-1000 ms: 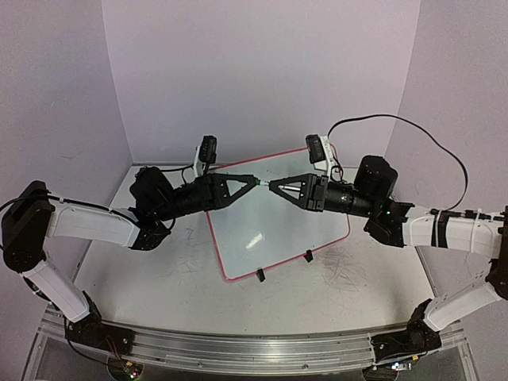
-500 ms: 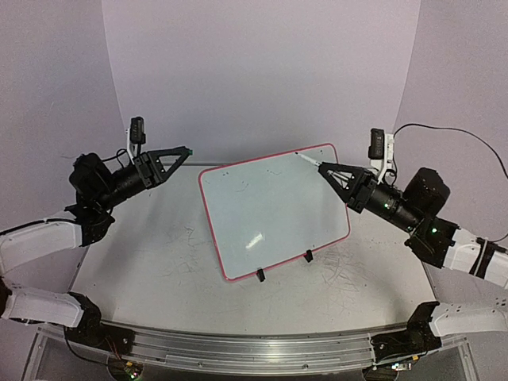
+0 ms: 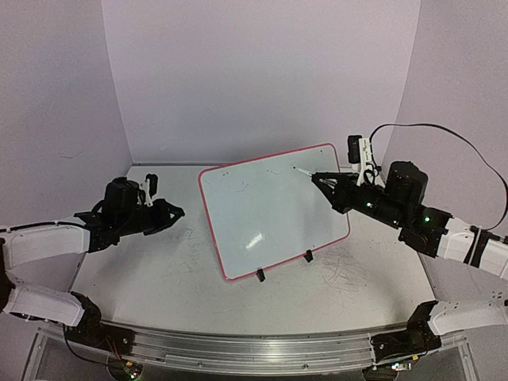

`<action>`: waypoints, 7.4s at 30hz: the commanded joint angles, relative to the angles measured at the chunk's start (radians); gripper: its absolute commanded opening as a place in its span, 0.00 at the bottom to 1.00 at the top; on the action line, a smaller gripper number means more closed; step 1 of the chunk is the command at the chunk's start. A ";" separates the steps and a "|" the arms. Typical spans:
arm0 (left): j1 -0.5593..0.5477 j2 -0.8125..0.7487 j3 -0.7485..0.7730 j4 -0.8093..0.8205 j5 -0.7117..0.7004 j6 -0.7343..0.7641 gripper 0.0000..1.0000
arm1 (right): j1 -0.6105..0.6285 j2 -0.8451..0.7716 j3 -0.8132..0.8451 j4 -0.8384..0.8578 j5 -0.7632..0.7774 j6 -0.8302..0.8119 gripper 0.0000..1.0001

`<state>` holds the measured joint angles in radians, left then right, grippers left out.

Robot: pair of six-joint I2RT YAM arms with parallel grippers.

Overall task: Write a sentence on the whiteboard
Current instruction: Put down the pen cap at the corner of the board, then hold the whiteboard at the center of the board, then write a sentence on the whiteboard.

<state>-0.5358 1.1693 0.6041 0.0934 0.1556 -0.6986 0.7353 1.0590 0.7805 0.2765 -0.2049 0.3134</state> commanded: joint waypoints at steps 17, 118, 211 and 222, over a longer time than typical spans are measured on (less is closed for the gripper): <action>0.003 0.437 0.177 -0.293 -0.234 0.198 0.07 | 0.002 0.001 0.013 0.036 -0.049 -0.011 0.00; 0.057 0.216 0.036 0.616 0.515 0.098 0.42 | 0.230 0.605 0.629 -0.252 0.138 -0.468 0.00; 0.057 0.282 0.039 0.643 0.524 0.135 0.00 | 0.321 0.692 0.625 -0.286 0.264 -0.442 0.00; 0.057 0.278 0.037 0.644 0.524 0.134 0.00 | 0.320 0.686 0.628 -0.230 0.269 -0.439 0.00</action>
<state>-0.4778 1.4620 0.6338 0.7082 0.6796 -0.5583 1.0582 1.7731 1.3945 0.0065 0.0448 -0.1368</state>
